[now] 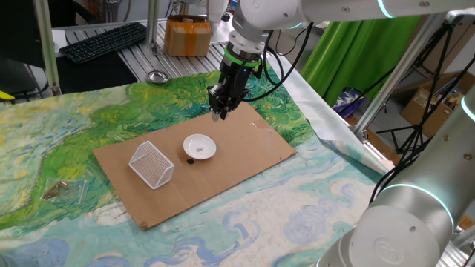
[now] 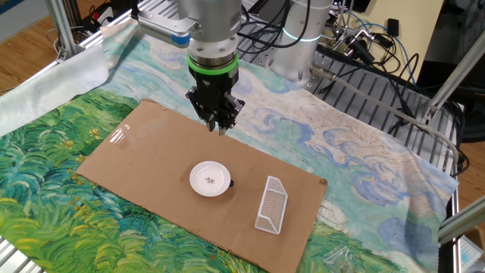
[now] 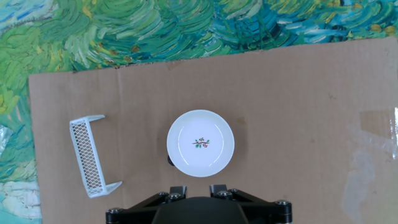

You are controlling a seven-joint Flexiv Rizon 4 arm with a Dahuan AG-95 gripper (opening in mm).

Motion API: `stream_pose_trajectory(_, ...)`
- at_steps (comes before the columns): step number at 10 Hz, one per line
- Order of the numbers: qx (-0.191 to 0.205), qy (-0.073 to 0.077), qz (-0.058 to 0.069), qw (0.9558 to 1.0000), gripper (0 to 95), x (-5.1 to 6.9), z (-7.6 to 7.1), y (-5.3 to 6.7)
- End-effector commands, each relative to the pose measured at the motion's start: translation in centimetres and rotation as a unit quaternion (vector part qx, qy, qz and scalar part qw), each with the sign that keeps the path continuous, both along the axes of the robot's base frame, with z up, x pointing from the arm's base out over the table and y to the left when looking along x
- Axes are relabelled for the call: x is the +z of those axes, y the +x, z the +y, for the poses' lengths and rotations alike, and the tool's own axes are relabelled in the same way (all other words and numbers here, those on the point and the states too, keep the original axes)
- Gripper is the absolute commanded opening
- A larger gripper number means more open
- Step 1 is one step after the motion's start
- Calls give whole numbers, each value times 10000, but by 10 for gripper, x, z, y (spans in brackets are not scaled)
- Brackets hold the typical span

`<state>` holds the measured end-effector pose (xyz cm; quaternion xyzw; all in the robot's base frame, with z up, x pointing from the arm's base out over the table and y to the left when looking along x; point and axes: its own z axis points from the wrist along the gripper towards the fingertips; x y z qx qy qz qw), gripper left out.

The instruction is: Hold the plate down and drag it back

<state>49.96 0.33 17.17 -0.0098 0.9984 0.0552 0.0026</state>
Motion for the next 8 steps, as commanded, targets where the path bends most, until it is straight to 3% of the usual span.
stream_pose_trajectory(1,13,-5,1,10000,190,0,0,0)
stream_pose_trajectory(8,85,-9,-6,10000,190,0,0,0)
